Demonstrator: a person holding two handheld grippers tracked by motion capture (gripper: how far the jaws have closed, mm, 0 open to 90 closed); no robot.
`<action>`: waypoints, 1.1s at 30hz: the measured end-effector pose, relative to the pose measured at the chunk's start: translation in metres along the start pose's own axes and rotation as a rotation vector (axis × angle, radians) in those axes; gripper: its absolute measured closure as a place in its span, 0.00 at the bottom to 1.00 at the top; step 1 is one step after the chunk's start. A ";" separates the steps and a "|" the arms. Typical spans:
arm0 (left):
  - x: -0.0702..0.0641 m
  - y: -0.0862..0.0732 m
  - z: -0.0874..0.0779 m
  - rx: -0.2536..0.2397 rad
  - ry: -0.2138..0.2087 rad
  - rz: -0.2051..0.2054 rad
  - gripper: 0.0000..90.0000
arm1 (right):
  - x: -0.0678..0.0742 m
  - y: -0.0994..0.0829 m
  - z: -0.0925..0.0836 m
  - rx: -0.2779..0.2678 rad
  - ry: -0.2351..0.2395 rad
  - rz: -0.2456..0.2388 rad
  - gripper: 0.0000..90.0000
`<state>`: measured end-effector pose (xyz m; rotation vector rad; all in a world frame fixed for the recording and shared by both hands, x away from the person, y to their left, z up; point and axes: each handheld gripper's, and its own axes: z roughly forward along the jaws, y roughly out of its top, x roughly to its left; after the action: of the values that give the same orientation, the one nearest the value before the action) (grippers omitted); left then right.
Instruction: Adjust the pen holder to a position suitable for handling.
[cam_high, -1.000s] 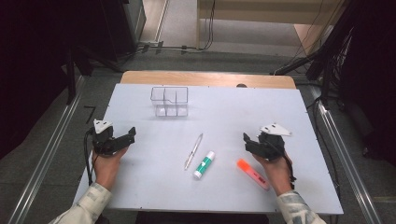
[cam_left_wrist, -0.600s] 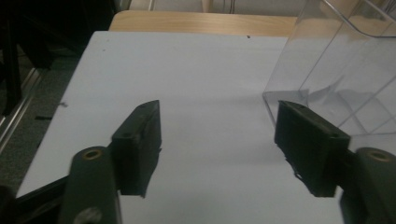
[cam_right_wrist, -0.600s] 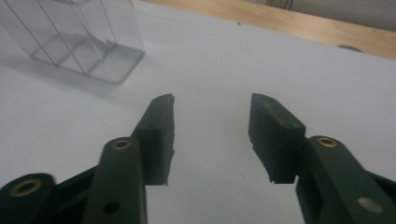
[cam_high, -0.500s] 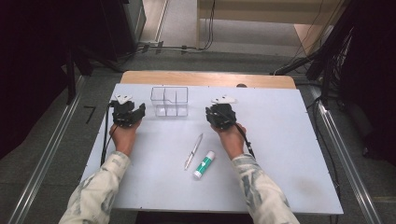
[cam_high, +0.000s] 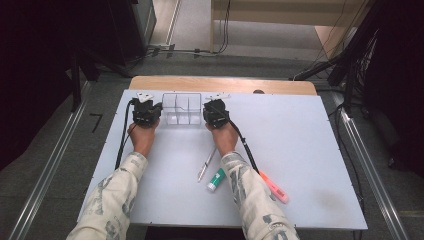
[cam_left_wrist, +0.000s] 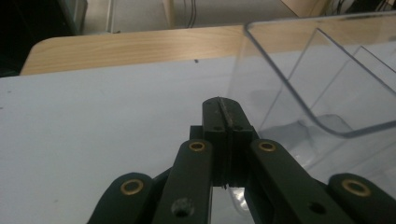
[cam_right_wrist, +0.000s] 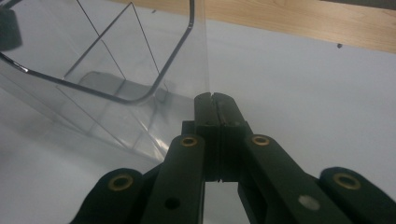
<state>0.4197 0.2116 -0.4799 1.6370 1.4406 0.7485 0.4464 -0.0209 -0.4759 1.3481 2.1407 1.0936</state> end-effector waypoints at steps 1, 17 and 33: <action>0.000 0.000 0.000 0.003 -0.003 -0.005 1.00 | 0.001 0.000 0.000 -0.003 -0.004 -0.005 0.97; -0.080 -0.011 -0.014 0.010 -0.171 0.062 1.00 | -0.059 -0.039 -0.055 0.011 0.002 -0.032 0.98; -0.156 -0.018 0.007 0.028 -0.217 0.116 1.00 | -0.127 -0.065 -0.105 -0.010 -0.072 0.036 0.98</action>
<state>0.3902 0.0579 -0.4873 1.7761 1.2164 0.5964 0.3976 -0.1910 -0.4718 1.4045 2.0646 1.0521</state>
